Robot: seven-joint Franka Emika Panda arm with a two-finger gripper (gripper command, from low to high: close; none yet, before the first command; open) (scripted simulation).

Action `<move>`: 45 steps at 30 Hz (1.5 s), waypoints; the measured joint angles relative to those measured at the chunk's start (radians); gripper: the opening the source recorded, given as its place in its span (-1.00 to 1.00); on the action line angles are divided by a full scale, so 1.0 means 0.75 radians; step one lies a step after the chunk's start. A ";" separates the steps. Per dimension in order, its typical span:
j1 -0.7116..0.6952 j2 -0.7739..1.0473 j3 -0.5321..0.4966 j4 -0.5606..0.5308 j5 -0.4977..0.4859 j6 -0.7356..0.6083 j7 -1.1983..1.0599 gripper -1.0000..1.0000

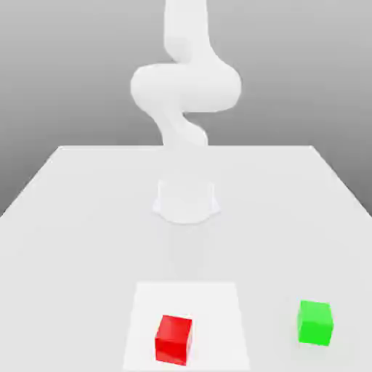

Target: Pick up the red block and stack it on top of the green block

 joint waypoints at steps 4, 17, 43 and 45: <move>-0.021 0.201 0.012 -0.046 -0.011 0.082 0.041 0.00; -0.065 0.830 0.026 -0.188 -0.035 0.340 0.161 0.00; -0.011 1.173 0.090 -0.261 -0.022 0.466 0.199 -1.00; 0.058 1.146 0.162 -0.257 -0.035 0.434 0.197 -1.00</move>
